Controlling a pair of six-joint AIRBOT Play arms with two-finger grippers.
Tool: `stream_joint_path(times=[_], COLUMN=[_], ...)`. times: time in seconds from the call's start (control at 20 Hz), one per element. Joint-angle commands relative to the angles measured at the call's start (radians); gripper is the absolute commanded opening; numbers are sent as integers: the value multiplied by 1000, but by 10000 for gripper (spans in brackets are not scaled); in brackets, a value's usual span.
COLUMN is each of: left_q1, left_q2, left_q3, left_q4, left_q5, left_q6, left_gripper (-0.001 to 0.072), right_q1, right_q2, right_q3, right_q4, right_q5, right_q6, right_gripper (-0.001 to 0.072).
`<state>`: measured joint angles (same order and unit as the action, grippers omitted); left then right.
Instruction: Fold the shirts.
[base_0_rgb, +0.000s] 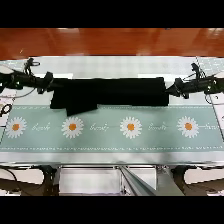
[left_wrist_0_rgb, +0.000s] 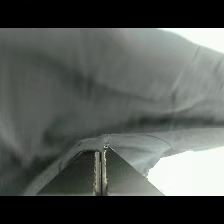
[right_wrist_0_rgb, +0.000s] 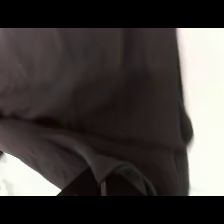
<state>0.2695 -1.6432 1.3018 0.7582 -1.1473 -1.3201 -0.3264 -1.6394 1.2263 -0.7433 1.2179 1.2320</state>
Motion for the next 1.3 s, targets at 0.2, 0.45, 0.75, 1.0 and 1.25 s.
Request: stream_joint_path(times=[0.2,0.45,0.75,1.0,1.25], left_q1=[-10,-20,-27,20,126], left_q2=[-211,-269,-303,-263,-2], left_q3=[310,319,319,358,316], left_q4=[-3,-3,-4,-2,192], left_q5=[-25,23,46,-76,-99], left_q6=[-81,-80,-81,-90,-84], left_gripper=[21,21,35,503,502], right_q1=[35,35,35,-18,-215], right_q2=[-156,-208,-261,-237,-88], right_q3=[208,248,248,298,362], right_q4=[11,42,93,107,8], right_q5=[-49,-107,-119,-9,111], right_q6=[32,31,31,43,48], right_gripper=[22,23,85,417,417])
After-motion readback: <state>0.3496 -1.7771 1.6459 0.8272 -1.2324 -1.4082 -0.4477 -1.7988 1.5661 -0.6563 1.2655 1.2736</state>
